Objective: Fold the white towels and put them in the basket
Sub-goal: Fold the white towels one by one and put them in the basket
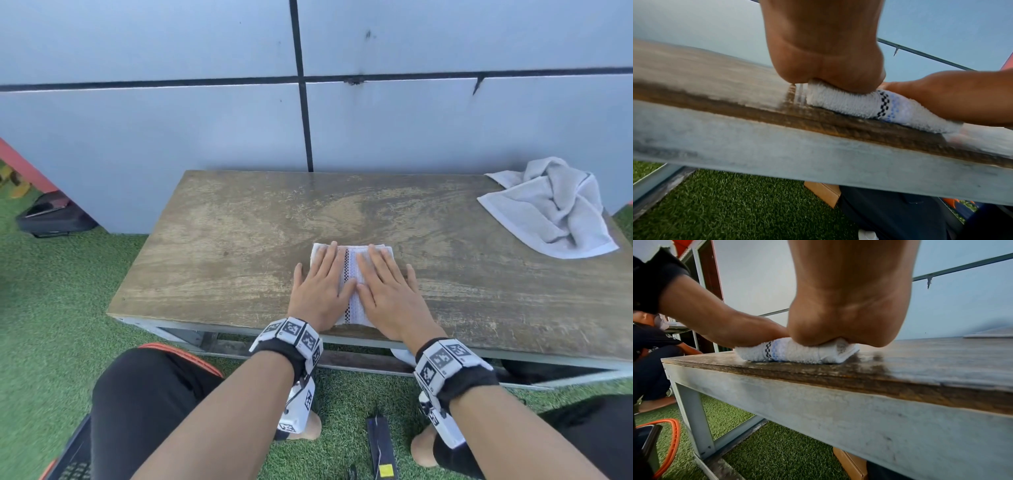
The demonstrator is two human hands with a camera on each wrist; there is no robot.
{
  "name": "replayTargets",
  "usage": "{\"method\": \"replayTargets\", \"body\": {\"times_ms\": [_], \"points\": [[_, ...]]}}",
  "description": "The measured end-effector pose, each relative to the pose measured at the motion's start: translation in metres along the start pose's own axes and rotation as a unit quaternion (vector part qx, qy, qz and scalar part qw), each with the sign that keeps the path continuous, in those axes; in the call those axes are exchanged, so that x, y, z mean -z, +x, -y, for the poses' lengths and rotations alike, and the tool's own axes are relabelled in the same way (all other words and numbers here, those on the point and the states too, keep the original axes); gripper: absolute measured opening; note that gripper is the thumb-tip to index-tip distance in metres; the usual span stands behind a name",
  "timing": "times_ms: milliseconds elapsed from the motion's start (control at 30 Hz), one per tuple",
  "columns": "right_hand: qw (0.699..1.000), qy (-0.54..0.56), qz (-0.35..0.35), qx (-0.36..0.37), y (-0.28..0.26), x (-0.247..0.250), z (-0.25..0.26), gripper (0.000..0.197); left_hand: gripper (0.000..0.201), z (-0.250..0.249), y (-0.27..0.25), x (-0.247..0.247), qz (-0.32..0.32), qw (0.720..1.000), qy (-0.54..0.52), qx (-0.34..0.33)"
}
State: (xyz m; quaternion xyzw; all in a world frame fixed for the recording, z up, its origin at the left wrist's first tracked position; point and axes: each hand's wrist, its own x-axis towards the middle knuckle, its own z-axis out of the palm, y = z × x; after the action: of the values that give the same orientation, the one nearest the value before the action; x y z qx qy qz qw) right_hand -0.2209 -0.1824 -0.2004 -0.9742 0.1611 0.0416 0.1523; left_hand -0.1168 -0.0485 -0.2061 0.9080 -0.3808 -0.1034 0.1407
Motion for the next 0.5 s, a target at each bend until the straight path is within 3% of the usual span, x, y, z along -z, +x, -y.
{"method": "replayTargets", "body": {"times_ms": [200,367,433,500], "points": [[0.999,-0.022,0.014,-0.023,0.001,0.006,0.006,0.063,0.064,0.005,0.008,0.008,0.021,0.999,0.041,-0.001],[0.987,-0.148,-0.015,-0.067,-0.007,0.024,0.024,0.066,0.064,0.002,0.016,0.032,-0.071,0.978,0.123,0.154],[0.981,-0.167,-0.060,-0.074,-0.014,0.031,0.029,0.047,0.056,-0.005,0.010,0.035,-0.102,0.982,0.094,0.127],[0.986,-0.106,-0.105,-0.079,-0.017,0.033,0.029,0.039,0.049,-0.011,0.002,0.031,-0.126,0.985,0.075,0.095]]}}
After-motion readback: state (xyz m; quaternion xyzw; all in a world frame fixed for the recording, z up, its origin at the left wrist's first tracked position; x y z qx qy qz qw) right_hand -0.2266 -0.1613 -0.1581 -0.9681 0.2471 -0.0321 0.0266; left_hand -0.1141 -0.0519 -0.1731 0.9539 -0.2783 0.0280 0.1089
